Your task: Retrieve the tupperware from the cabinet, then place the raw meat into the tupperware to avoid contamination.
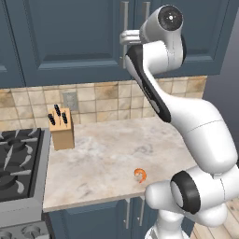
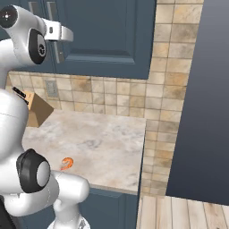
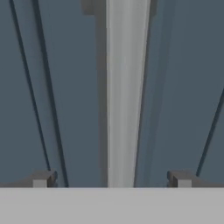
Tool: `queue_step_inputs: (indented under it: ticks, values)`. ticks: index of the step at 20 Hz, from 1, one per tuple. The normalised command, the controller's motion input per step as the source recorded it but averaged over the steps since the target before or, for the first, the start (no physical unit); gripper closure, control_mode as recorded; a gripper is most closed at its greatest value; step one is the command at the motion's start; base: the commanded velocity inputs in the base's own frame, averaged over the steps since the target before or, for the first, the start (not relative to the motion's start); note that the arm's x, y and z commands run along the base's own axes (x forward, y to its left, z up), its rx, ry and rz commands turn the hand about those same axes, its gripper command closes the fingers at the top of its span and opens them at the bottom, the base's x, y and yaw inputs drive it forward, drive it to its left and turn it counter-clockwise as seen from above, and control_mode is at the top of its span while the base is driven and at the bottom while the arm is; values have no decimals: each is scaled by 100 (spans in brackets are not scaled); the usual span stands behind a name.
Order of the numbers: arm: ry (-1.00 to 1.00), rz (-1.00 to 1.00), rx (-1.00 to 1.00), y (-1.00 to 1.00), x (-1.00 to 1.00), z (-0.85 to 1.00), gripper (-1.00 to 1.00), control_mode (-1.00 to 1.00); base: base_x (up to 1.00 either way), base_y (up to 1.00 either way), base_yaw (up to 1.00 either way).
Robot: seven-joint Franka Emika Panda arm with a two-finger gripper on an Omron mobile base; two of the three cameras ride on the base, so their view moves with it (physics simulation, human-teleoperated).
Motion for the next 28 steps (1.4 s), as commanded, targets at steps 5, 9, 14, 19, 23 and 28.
queue_step_inputs:
  ticks: [5,9,14,19,23,28]
  values:
    - [-1,0,0,0,18,-9,100,-100,0,0,0]
    - [0,0,0,0,14,-4,100,-100,0,0,0]
    - [0,0,0,0,5,-2,100,-100,0,0,0]
    - [1,0,0,-2,-1,-5,100,-100,0,0,0]
    - [1,0,0,-16,-26,-6,100,-100,0,0,0]
    - [0,0,1,-26,-43,-3,100,-100,0,0,0]
